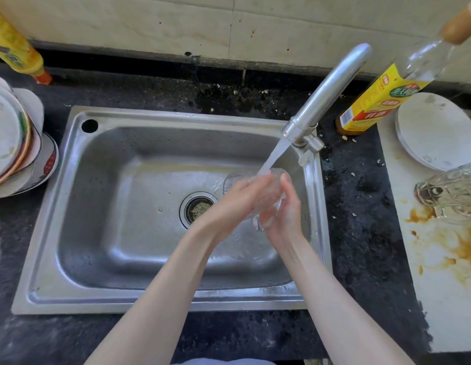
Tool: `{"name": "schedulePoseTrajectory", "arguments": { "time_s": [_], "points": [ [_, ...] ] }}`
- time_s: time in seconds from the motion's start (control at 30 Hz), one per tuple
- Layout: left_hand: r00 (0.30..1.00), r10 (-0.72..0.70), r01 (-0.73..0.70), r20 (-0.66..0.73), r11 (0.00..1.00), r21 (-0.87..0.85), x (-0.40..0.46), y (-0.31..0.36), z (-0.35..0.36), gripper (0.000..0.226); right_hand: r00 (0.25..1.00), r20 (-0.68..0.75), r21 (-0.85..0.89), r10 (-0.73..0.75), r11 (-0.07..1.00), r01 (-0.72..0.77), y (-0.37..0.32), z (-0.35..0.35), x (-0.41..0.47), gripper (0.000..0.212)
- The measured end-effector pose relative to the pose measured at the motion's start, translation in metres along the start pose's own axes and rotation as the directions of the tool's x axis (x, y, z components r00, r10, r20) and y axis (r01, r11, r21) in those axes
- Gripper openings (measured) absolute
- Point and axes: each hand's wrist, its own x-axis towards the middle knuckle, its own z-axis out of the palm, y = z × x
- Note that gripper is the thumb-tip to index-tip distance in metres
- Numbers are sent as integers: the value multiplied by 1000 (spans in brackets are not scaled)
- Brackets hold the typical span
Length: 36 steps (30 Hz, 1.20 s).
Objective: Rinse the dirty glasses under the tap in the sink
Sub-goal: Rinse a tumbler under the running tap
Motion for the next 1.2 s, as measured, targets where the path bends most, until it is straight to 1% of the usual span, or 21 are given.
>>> {"name": "schedulePoseTrajectory", "arguments": {
  "time_s": [0.03,0.07,0.1,0.13,0.17,0.2,0.23,0.3,0.33,0.4,0.47,0.57,0.6,0.67,0.73,0.8,0.9,0.97,1.1,1.17,1.2],
  "points": [
    [989,-140,150,55,958,-246,7,2,-3,19,1000,-9,23,6,1000,-6,0,1,0,46],
    [955,-245,297,169,813,-501,10,5,-5,18,999,-41,41,16,999,-15,-1,4,0,48],
    [931,-287,365,227,691,-624,11,10,-7,23,996,-90,51,18,999,-13,-1,6,-1,55],
    [941,-242,338,236,697,-632,10,12,-9,35,993,-118,56,14,998,-7,0,8,-1,65],
    [962,-215,273,168,761,-588,14,9,-12,47,991,-136,44,5,999,1,1,8,-1,73],
    [973,-189,230,132,784,-576,13,7,-12,52,990,-138,37,-5,999,10,2,8,-1,74],
    [979,-163,206,126,785,-584,12,5,-13,49,991,-137,22,-11,1000,14,1,7,-1,68],
    [987,-154,152,49,786,-599,13,3,-15,38,994,-107,6,-11,1000,11,-1,2,1,48],
    [986,-167,142,13,790,-596,15,1,-17,34,997,-78,6,0,1000,1,-1,0,2,43],
    [987,-160,121,-30,842,-526,16,1,-20,25,998,-51,-26,27,999,-28,-4,-5,4,36],
    [985,-160,125,-65,919,-373,18,2,-21,17,998,-48,-82,51,995,-54,-9,-7,6,40],
    [979,-161,131,-127,968,-213,18,-1,-20,10,991,-96,-138,89,985,-101,-7,-3,8,67],
    [978,-158,129,-134,971,-204,17,-1,-17,9,990,-110,-99,86,990,-97,-5,-3,9,72],
    [972,-212,175,-105,944,-281,17,6,-13,12,990,-117,-15,81,996,-84,-1,-6,14,57],
    [953,-303,272,-26,888,-370,17,19,-12,30,986,-98,56,138,990,-133,1,-11,18,46],
    [947,-320,307,15,894,-327,17,29,-9,44,970,-107,144,219,969,-203,3,-11,18,47],
    [946,-323,302,0,884,-356,15,38,1,39,948,-127,243,292,936,-255,4,-9,17,47],
    [940,-340,303,-25,867,-395,14,41,7,34,945,-124,282,301,924,-257,4,-10,17,48],
    [925,-379,340,-11,842,-419,17,37,2,32,956,-126,321,266,923,-214,4,-13,15,51],
    [922,-386,355,21,823,-444,20,35,-1,32,971,-94,323,220,929,-179,3,-14,14,46],
    [917,-398,369,35,811,-454,21,35,-2,39,981,-69,322,184,934,-153,3,-14,13,42]
  ]
}}
